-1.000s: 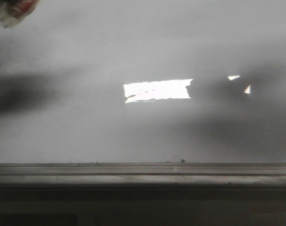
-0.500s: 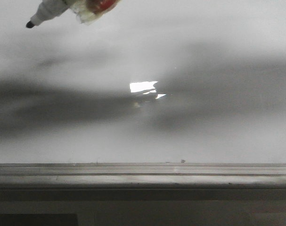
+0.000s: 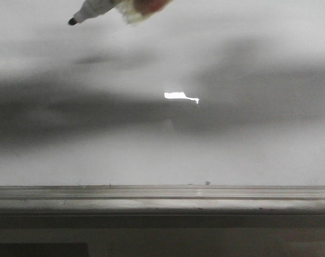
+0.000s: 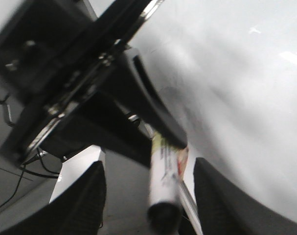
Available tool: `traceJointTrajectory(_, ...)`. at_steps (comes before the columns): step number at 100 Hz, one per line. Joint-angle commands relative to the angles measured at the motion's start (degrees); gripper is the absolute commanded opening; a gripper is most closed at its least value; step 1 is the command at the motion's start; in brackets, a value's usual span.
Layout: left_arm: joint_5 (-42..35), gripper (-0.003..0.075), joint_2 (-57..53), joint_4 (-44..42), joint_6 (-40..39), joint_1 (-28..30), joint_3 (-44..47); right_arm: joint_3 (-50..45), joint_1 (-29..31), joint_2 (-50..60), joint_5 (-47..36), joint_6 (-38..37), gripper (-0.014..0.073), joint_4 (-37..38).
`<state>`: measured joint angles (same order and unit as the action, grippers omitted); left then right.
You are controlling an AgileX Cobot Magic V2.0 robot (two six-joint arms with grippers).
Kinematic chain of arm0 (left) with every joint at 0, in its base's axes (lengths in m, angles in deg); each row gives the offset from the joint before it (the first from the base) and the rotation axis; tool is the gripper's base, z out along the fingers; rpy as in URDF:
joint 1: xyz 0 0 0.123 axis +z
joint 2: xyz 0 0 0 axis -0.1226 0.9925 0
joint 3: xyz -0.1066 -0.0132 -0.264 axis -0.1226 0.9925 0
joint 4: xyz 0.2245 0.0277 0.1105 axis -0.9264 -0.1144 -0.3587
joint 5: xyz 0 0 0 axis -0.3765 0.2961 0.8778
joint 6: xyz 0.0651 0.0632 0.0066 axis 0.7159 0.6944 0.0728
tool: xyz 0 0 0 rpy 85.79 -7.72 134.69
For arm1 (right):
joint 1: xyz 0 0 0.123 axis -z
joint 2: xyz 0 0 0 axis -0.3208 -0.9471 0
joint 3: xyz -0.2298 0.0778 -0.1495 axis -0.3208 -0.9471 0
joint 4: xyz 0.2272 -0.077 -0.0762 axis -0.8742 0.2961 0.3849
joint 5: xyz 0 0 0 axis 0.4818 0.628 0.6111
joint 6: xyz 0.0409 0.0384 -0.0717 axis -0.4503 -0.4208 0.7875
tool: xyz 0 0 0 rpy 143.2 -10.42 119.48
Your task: Write number 4 on whiteboard
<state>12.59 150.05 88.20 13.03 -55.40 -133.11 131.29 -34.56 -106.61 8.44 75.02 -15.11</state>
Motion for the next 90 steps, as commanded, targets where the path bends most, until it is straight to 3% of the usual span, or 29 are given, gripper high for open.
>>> traceJointTrajectory(1, -2.9, -0.0020, -1.6, 0.4, -3.4, -0.8, -2.3, 2.1, 1.2, 0.9, -2.5, -0.2, 0.0360, -2.7)
traceJointTrajectory(20, -3.3, -0.0020, -1.7, -1.8, -5.1, -0.8, -2.3, 2.7, 3.7, 0.9, -0.2, -0.3, 0.0360, -3.0)
traceJointTrajectory(45, -9.4, -0.0020, -1.7, 0.2, -4.7, -0.8, -2.3, 2.7, 3.7, 0.9, 2.1, -0.3, 0.0360, -5.6)
traceJointTrajectory(90, -11.8, -0.0020, -1.7, 1.5, -3.2, -3.4, -2.3, 2.8, 2.1, -1.9, 1.9, -0.3, 0.0360, -8.7)
